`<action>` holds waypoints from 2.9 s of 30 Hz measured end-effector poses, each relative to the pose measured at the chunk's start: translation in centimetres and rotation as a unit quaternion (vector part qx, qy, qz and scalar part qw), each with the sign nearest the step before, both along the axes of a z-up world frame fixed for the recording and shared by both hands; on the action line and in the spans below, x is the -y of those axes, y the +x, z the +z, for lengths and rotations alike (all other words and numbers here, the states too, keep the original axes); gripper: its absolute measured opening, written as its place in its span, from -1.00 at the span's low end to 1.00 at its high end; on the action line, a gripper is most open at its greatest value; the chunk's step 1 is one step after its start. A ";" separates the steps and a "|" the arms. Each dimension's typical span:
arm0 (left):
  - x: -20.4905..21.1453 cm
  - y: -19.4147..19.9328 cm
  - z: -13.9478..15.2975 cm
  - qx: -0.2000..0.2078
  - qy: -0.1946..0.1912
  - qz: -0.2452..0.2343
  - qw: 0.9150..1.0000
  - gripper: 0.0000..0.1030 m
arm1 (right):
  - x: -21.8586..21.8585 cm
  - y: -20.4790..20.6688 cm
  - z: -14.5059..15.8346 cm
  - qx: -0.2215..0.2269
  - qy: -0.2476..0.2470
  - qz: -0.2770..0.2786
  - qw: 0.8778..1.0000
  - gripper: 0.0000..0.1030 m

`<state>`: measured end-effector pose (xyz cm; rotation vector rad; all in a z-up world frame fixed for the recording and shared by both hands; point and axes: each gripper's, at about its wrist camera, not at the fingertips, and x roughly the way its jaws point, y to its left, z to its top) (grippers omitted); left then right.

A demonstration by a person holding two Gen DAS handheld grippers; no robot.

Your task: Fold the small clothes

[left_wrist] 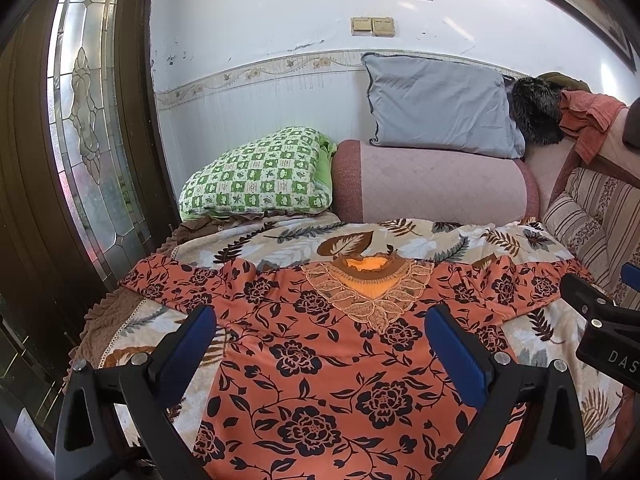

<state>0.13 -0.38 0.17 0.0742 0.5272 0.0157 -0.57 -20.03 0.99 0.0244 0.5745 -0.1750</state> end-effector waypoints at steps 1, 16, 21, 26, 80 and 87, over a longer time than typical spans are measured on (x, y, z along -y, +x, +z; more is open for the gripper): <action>0.0 0.0 0.0 0.000 0.000 0.000 1.000 1.00 | 0.0 0.0 0.0 0.000 0.000 0.000 1.000 1.00; -0.1 0.4 -0.1 -0.006 0.002 0.003 1.000 1.00 | -0.5 0.9 -0.3 -0.010 0.000 0.003 1.000 1.00; -0.1 1.0 -0.6 -0.010 0.002 0.004 1.000 1.00 | -0.7 1.2 -0.7 -0.013 0.000 0.004 1.000 1.00; -0.3 1.6 -1.0 -0.012 0.004 0.008 1.000 1.00 | -0.8 1.6 -1.1 -0.017 0.001 0.003 1.000 1.00; -0.2 21.2 -17.8 -0.134 -0.006 0.037 0.990 1.00 | 39.0 12.2 -23.0 0.036 0.474 -0.233 0.849 0.68; 1.1 22.0 -17.7 -0.105 0.015 0.020 0.994 1.00 | 43.1 15.6 -24.9 0.033 0.470 -0.285 0.835 0.29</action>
